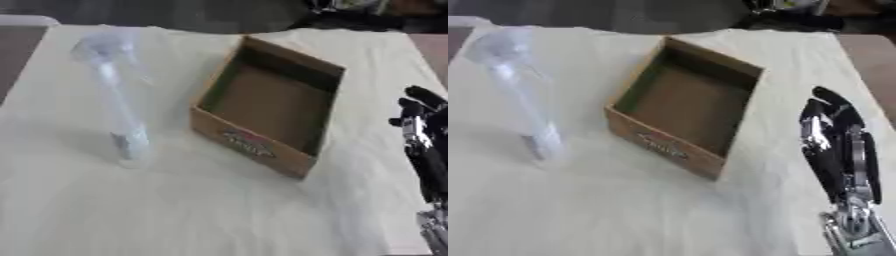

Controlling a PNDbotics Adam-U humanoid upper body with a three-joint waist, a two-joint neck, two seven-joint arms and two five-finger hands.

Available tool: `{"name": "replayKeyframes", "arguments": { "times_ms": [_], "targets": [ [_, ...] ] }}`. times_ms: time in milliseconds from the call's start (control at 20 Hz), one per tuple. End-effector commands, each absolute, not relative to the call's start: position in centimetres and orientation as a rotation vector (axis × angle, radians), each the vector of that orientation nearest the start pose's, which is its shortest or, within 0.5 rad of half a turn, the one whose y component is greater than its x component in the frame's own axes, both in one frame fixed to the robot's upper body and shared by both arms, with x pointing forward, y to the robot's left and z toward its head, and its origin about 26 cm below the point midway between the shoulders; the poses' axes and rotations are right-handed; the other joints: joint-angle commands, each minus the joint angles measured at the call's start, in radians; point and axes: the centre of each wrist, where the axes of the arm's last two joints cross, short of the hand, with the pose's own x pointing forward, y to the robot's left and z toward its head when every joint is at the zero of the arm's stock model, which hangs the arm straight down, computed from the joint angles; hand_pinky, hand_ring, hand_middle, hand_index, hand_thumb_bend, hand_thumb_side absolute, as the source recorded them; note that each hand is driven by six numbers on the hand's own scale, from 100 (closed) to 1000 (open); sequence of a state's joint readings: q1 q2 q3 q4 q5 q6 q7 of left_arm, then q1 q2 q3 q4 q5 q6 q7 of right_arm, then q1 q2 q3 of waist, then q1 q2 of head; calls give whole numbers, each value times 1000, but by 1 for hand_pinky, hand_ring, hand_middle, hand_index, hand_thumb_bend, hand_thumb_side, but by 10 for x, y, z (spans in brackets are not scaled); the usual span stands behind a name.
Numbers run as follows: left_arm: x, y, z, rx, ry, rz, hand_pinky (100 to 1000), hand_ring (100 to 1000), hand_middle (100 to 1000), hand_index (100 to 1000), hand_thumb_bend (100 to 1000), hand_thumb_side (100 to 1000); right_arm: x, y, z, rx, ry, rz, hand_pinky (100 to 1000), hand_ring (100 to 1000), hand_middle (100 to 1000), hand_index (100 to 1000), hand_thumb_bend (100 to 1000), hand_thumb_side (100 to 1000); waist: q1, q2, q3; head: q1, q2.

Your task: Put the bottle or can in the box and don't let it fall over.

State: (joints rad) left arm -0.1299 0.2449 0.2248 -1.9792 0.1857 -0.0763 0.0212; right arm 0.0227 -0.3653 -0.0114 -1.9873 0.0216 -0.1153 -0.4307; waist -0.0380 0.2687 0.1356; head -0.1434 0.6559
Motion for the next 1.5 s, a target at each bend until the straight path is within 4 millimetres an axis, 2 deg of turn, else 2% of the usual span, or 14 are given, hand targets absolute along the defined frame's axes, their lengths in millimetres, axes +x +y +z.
{"name": "replayKeyframes", "arguments": {
  "times_ms": [50, 100, 250, 450, 550, 700, 1100, 1300, 1500],
  "targets": [
    [276, 323, 167, 182, -2245, -7, 843, 610, 813, 842, 100, 745, 257, -301, 122, -516, -2137, -57, 682, 834, 812, 826, 100, 603, 5, -14, 0, -2, -8],
    [278, 322, 171, 183, -2265, -43, 844, 613, 817, 847, 100, 733, 255, -302, 121, -522, -2129, -49, 682, 834, 812, 827, 100, 603, 15, -20, -1, -5, -1],
    [287, 315, 195, 196, -2355, -221, 928, 712, 885, 887, 100, 601, 254, -305, 120, -536, -2117, -37, 682, 833, 812, 828, 100, 605, 32, -28, 3, -14, 5],
    [294, 307, 220, 232, -2391, -479, 974, 786, 925, 912, 100, 545, 252, -307, 119, -547, -2107, -25, 682, 831, 812, 827, 100, 605, 45, -33, 8, -30, 7],
    [297, 302, 232, 256, -2369, -597, 973, 792, 923, 914, 121, 532, 252, -307, 118, -549, -2102, -21, 682, 830, 811, 827, 100, 605, 48, -37, 10, -38, 9],
    [303, 295, 250, 302, -2321, -767, 971, 798, 919, 911, 151, 523, 251, -306, 117, -545, -2093, -17, 682, 829, 810, 827, 100, 607, 49, -40, 9, -42, 13],
    [325, 297, 291, 542, -2172, -1075, 959, 788, 915, 905, 154, 637, 252, -301, 116, -510, -2086, -6, 682, 827, 809, 826, 100, 609, 39, -42, -11, -18, 27],
    [328, 306, 308, 605, -2131, -1153, 954, 793, 912, 905, 136, 600, 253, -298, 116, -486, -2085, 2, 682, 824, 805, 818, 100, 609, 34, -43, -27, -6, 24],
    [334, 303, 316, 594, -2101, -1201, 954, 796, 914, 906, 134, 612, 253, -298, 117, -477, -2083, 9, 683, 823, 804, 818, 100, 608, 35, -47, -35, -6, 19]
  ]
}}
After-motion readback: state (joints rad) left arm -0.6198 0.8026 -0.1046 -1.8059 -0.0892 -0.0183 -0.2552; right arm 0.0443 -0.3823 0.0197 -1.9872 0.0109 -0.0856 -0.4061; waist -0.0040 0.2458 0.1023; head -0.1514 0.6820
